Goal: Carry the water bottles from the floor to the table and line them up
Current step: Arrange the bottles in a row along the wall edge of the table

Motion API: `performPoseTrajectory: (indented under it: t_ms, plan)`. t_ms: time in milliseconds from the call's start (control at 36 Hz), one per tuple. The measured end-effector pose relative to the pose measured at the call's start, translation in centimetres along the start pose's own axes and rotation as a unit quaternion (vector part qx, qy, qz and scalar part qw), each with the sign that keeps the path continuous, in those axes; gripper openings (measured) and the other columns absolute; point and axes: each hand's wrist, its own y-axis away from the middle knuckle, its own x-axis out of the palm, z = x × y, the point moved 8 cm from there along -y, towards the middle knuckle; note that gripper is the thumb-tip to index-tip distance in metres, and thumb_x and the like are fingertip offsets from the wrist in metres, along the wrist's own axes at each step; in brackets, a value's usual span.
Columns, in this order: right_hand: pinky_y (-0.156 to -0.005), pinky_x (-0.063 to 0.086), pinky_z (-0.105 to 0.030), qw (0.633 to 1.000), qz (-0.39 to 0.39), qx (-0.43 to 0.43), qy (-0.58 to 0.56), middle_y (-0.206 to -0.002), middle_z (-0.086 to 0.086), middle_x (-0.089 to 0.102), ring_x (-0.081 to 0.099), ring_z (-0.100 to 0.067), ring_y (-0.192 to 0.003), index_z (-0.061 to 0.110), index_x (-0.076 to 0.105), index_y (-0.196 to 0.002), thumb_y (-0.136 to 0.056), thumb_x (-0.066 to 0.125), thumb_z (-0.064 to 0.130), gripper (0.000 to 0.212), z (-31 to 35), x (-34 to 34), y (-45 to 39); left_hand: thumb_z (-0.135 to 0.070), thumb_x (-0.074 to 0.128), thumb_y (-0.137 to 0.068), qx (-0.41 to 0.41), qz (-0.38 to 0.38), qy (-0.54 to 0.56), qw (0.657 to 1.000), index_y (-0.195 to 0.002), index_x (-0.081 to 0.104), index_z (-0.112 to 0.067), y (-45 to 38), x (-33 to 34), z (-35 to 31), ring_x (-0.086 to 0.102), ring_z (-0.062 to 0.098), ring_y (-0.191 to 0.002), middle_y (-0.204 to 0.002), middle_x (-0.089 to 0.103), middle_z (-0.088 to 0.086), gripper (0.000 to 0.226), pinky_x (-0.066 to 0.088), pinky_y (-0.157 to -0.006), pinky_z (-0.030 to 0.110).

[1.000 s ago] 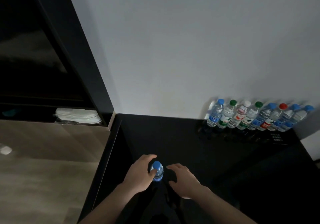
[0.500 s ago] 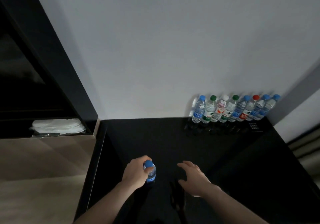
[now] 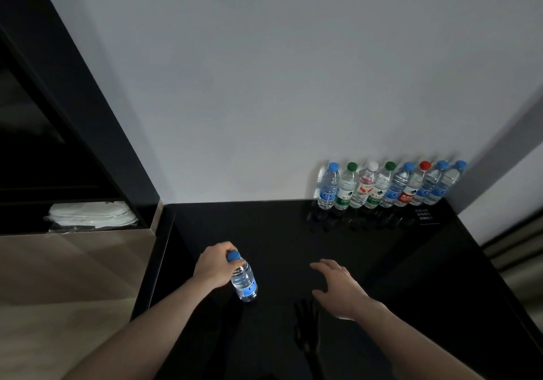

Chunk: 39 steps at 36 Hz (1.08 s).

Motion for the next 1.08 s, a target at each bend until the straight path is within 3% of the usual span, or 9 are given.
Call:
performPoseTrajectory:
  t_ms: [167,500,667,972,1083]
  plan:
    - [-0.118,0.028,-0.033,1.000,0.004,-0.019,0.005,-0.162,0.004,0.022,0.023,-0.021,-0.147,0.031,0.032,-0.153,-0.092,0.063,0.035,0.068,-2.2,-2.3,-0.3,-0.048,0.075,-0.082,0.009,-0.059,0.003,0.998,-0.092,0.068,-0.030,-0.8,-1.6,-3.3,0.063,0.003,-0.074,-0.081,0.067,-0.012,0.022,0.044,-0.058,0.018]
    - [-0.118,0.031,-0.038,0.998,0.007,-0.061,0.020,-0.162,0.006,0.020,0.023,-0.021,-0.148,0.035,0.032,-0.152,-0.092,0.065,0.034,0.068,-9.9,-10.1,-1.6,-0.046,0.072,-0.086,0.003,-0.076,-0.033,0.997,-0.098,0.063,-0.032,-3.1,0.3,-13.8,0.065,0.007,-0.082,-0.091,0.067,-0.012,0.021,0.057,-0.073,0.029]
    - [-0.119,0.029,-0.037,0.996,0.014,-0.076,0.043,-0.162,0.003,0.019,0.021,-0.022,-0.148,0.032,0.030,-0.153,-0.094,0.063,0.033,0.068,-13.5,-14.2,-3.6,-0.044,0.070,-0.087,0.000,-0.099,-0.048,0.994,-0.094,0.060,-0.036,-4.3,1.2,-18.3,0.062,0.005,-0.078,-0.087,0.064,-0.015,0.014,0.055,-0.069,0.029]
    - [-0.118,0.028,-0.037,0.994,-0.034,-0.096,0.029,-0.161,0.003,0.018,0.023,-0.023,-0.147,0.031,0.029,-0.153,-0.092,0.065,0.034,0.071,-14.9,-20.5,-7.9,-0.020,0.068,-0.091,0.018,-0.076,-0.038,0.996,-0.105,0.064,-0.028,-8.8,2.0,-24.5,0.062,0.014,-0.089,-0.103,0.065,-0.004,0.016,0.052,-0.070,0.024]
    - [-0.120,0.027,-0.041,0.994,-0.053,-0.098,0.023,-0.162,0.001,0.019,0.022,-0.024,-0.148,0.027,0.028,-0.155,-0.092,0.065,0.032,0.073,-14.5,-22.4,-9.0,-0.011,0.066,-0.090,0.038,-0.066,-0.048,0.996,-0.112,0.065,-0.022,-11.2,2.1,-26.3,0.060,0.015,-0.097,-0.112,0.064,-0.001,0.025,0.050,-0.077,0.023]
